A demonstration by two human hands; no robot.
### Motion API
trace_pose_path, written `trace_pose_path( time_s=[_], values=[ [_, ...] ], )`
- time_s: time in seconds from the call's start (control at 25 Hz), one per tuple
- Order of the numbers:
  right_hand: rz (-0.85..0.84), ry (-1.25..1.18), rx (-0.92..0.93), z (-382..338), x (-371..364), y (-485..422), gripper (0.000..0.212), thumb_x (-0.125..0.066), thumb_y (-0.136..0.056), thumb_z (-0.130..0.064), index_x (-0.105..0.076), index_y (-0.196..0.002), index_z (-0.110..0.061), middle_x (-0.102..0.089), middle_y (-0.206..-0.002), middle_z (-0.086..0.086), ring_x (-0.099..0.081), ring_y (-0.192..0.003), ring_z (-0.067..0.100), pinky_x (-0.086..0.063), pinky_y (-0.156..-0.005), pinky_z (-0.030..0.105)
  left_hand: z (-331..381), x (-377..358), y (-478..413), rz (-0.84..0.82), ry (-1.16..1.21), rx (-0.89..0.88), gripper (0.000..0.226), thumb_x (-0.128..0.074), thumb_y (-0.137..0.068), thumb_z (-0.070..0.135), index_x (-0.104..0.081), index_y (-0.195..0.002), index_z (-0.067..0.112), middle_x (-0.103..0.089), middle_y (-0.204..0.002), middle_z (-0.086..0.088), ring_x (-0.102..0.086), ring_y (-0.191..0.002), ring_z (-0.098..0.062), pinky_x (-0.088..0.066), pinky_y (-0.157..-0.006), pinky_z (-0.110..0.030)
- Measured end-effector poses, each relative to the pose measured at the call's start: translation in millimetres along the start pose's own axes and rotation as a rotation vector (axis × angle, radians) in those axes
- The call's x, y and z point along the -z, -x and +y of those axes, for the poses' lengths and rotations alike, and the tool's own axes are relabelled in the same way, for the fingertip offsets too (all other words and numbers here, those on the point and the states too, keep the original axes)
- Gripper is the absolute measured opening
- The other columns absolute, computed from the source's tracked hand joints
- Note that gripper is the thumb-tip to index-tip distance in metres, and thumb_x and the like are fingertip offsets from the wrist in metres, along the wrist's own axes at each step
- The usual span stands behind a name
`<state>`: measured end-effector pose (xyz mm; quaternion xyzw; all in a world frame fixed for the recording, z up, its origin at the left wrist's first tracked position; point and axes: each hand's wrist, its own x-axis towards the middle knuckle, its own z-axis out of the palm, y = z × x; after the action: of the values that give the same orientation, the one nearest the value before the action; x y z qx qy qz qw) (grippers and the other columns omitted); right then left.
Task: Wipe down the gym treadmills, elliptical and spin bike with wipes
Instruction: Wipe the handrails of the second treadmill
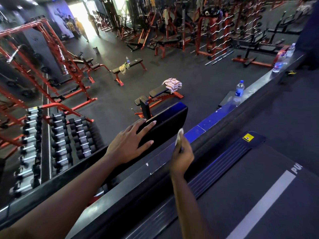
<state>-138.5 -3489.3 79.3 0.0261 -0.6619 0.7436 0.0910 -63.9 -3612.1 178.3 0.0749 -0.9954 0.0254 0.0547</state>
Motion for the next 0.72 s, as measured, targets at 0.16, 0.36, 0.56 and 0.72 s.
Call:
trace_pose_path(
  time_s=[0.16, 0.36, 0.56, 0.72],
  values=[
    [0.067, 0.032, -0.102, -3, -26, -14, 0.046, -0.051, -0.084, 0.016, -0.056, -0.125, -0.006, -0.059, -0.12, 0.011, -0.055, -0.112, 0.018, -0.036, -0.094, 0.004, 0, -1, 0, 0.0, 0.011, 0.012, 0.071, -0.008, -0.082, 0.068, -0.001, -0.148, 0.042, -0.02, -0.155, 0.002, -0.031, -0.137, -0.02, -0.041, -0.099, -0.038],
    [-0.047, -0.033, -0.28, -14, -36, 43, 0.039, -0.051, -0.091, 0.003, -0.053, -0.128, -0.007, -0.055, -0.126, 0.001, -0.053, -0.115, 0.009, -0.041, -0.096, 0.017, -1, -2, -1, 0.01, 0.021, 0.015, 0.07, -0.01, -0.083, 0.067, -0.004, -0.148, 0.043, -0.023, -0.153, 0.002, -0.033, -0.136, -0.02, -0.041, -0.098, -0.039],
    [0.074, 0.009, -0.086, -19, -11, 15, 0.036, -0.056, -0.083, 0.013, -0.062, -0.116, 0.0, -0.064, -0.111, 0.012, -0.062, -0.102, 0.022, -0.047, -0.089, 0.017, -1, -3, -1, 0.002, 0.022, 0.011, 0.069, -0.008, -0.084, 0.068, -0.001, -0.148, 0.044, -0.021, -0.154, 0.002, -0.031, -0.137, -0.02, -0.04, -0.1, -0.039],
    [0.115, 0.097, -0.03, -37, -18, -51, 0.04, -0.051, -0.081, 0.018, -0.06, -0.118, 0.003, -0.061, -0.115, 0.019, -0.058, -0.109, 0.032, -0.039, -0.094, 0.018, -1, -3, 0, 0.001, 0.02, 0.015, 0.069, -0.007, -0.084, 0.068, -0.001, -0.148, 0.043, -0.022, -0.153, 0.002, -0.031, -0.137, -0.021, -0.039, -0.102, -0.038]
  ],
)
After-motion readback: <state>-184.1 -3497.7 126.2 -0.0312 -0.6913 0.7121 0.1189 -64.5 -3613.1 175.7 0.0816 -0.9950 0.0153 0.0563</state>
